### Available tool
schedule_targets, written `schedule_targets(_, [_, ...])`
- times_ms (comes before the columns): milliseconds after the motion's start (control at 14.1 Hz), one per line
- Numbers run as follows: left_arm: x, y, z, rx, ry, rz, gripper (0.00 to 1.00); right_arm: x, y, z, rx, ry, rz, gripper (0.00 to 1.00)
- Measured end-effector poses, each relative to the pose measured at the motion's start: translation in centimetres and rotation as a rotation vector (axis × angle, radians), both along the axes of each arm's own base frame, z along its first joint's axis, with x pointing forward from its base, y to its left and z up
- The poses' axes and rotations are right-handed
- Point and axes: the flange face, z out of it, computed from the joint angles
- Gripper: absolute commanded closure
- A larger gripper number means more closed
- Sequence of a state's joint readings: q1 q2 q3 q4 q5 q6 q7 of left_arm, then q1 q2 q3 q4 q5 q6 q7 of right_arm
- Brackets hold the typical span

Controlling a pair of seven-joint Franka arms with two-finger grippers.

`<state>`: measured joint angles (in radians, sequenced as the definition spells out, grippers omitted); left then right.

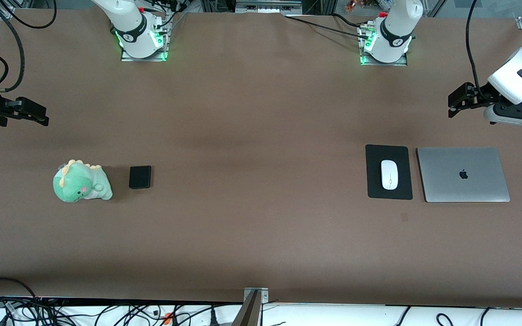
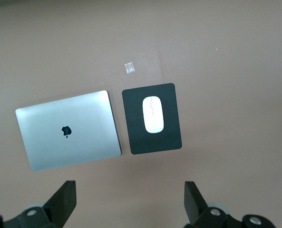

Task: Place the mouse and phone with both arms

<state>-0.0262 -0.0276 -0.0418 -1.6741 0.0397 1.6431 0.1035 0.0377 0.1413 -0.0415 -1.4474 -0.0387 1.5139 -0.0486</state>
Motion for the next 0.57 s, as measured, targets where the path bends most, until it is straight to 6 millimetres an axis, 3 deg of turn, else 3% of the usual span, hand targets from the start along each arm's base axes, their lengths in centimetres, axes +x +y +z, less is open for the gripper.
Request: schedule_targets(569, [-0.13,-0.13,-0.14,0.001,0.014,-0.002,0.0,0.04,0.01,0.03,0.0,-0.003,0.0,0.0])
